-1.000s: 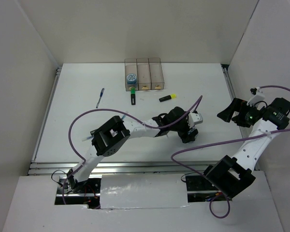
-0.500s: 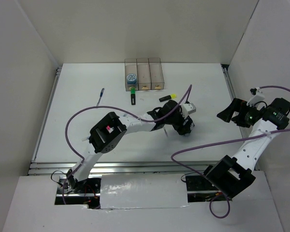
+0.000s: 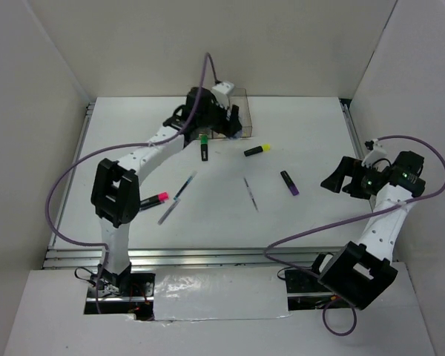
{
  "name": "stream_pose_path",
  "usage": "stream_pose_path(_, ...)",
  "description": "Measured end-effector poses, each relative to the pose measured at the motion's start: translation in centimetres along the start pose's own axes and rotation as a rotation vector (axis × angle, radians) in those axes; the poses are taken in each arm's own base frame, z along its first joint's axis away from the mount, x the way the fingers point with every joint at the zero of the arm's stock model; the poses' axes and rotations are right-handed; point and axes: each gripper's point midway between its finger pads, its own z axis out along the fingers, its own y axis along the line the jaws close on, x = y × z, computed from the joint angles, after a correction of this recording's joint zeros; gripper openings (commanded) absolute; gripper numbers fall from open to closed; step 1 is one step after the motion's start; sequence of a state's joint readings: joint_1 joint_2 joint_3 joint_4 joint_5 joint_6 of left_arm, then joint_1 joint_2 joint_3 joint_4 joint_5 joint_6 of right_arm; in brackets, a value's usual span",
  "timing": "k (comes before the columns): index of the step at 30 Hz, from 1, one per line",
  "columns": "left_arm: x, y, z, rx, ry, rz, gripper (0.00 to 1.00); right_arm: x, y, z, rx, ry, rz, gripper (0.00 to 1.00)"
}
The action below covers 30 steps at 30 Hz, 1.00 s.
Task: Sort the stationery into containers
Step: Place the stationery into the container
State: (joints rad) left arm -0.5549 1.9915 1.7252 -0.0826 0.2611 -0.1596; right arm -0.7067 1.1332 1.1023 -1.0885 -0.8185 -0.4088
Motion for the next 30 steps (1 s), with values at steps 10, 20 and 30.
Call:
stream_pose_path(10,-8.7,15.1,-2.0,-0.299,-0.232,-0.020,0.04,0.7,2.5,2.9,0.022,0.072,-0.155,1.00)
stream_pose_path(20,-4.6,20.7,3.4,-0.370,-0.221,0.047,0.01,0.6,1.3,3.8,0.078,0.081,-0.158,1.00)
stream_pose_path(30,-3.7,28.0,3.6,-0.478,-0.264,0.028,0.04,1.0,0.8,4.9,0.084,0.122,-0.148,1.00)
